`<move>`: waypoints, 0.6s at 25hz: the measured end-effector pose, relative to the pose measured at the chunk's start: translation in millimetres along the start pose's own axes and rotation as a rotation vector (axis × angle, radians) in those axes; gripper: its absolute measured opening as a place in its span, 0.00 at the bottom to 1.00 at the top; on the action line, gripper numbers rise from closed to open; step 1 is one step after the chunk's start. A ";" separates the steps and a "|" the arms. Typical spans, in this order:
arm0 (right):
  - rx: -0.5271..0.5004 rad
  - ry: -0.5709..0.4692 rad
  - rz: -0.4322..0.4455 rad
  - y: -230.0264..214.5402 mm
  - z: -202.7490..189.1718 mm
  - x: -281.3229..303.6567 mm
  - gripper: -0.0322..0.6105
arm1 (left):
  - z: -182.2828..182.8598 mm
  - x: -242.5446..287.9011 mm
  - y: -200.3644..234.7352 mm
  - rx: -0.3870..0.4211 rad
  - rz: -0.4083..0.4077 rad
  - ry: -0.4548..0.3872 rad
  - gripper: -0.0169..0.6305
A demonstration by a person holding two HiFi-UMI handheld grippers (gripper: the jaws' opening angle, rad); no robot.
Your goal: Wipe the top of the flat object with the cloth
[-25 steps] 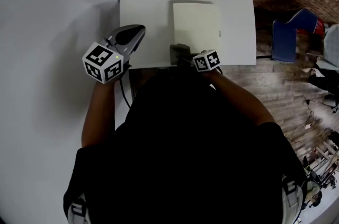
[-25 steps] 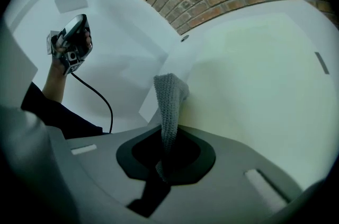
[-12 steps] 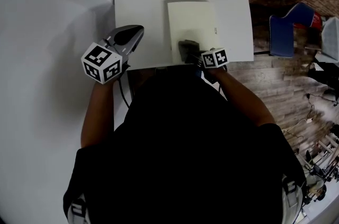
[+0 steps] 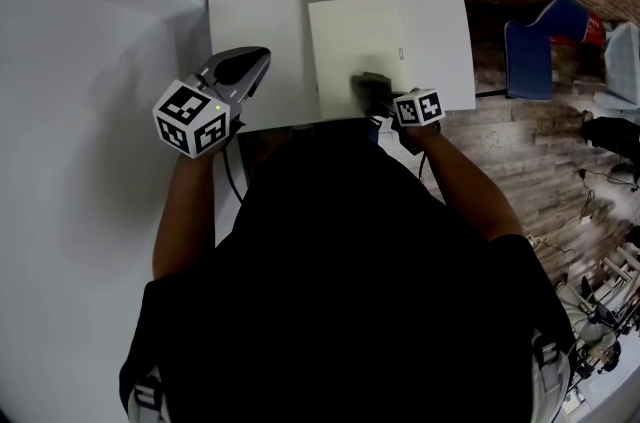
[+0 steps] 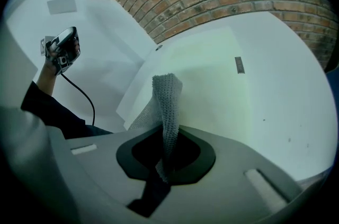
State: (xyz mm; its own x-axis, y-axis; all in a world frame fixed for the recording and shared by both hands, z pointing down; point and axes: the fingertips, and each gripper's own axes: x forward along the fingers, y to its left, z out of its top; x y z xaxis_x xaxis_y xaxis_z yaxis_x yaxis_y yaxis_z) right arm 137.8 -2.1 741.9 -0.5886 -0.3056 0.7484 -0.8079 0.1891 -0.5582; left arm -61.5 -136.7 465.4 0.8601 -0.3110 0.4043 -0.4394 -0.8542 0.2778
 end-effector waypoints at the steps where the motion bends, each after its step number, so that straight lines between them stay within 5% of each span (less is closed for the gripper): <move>1: -0.003 -0.002 -0.008 -3.5 0.0 -2.5 0.06 | -0.7 0.7 -0.3 0.000 -0.002 0.001 0.03; 15: 0.067 -0.057 -0.119 -65.3 -5.8 -42.3 0.06 | -5.9 12.2 -11.7 0.004 -0.031 0.011 0.03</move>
State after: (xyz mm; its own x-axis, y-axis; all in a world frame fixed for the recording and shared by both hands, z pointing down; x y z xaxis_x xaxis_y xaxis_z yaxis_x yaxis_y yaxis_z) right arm 215.3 3.8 748.8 -0.4848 -0.3747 0.7903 -0.8669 0.0861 -0.4909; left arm -47.4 -128.0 472.3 0.8704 -0.2800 0.4049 -0.4116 -0.8652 0.2865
